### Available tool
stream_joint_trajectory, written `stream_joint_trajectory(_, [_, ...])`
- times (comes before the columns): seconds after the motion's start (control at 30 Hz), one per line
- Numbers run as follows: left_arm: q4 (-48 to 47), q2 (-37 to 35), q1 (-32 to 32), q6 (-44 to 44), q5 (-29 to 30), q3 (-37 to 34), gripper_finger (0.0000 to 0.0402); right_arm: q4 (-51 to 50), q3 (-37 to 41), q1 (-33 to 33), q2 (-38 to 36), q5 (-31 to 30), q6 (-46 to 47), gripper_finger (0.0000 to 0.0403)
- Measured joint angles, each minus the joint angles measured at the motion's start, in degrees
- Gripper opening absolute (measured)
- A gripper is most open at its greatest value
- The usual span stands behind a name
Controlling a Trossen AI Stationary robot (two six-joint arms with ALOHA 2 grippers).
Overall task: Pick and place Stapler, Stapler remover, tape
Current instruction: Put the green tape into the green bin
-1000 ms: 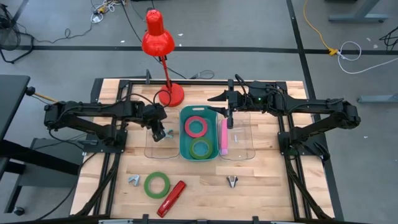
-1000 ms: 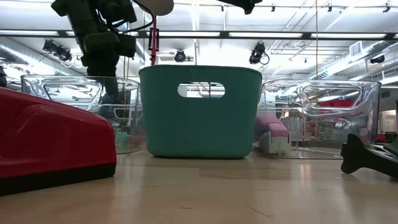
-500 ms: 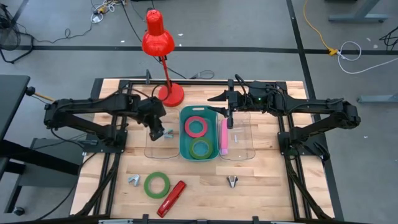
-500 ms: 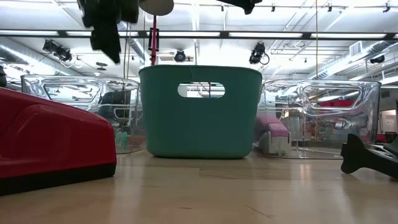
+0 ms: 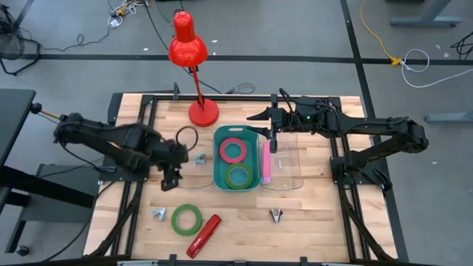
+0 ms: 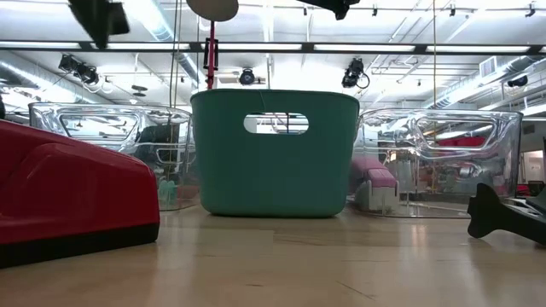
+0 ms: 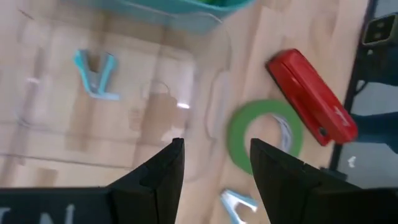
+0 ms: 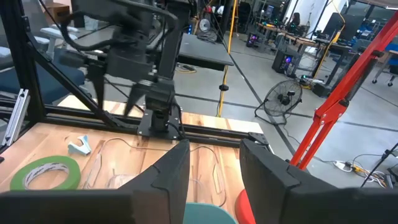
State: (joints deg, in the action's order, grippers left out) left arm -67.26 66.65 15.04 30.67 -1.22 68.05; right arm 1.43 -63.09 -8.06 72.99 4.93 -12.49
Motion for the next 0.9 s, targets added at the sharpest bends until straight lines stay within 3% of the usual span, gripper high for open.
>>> stream_joint_trajectory(0.13, [0.1, 0.0, 6.0, 3.9, 0.4, 0.0, 0.0188, 0.0, 0.0, 0.0, 0.0, 0.0, -0.2, 0.0142])
stream_joint_trajectory(0.43, [0.2, 1.9, 18.2, 2.9, 2.8, 0.0, 0.0188, 0.0, 0.0, -0.1, 0.0, 0.0, -0.4, 0.0142])
stream_joint_trajectory(0.6, [5.0, 3.2, 23.3, -6.1, 6.5, -0.1, 0.0188, -0.2, 0.0, -0.2, 0.0, -0.7, -0.5, 0.0142])
stream_joint_trajectory(0.7, [7.8, 4.9, 26.0, -11.1, 7.2, 0.0, 0.0188, -0.3, 0.0, -0.2, 0.0, -4.1, -0.4, 0.0142])
stream_joint_trajectory(0.9, [7.7, 10.1, 28.6, -11.8, 8.1, -0.1, 0.0188, -0.3, 0.0, -0.2, 0.0, -9.0, -0.4, 0.0142])
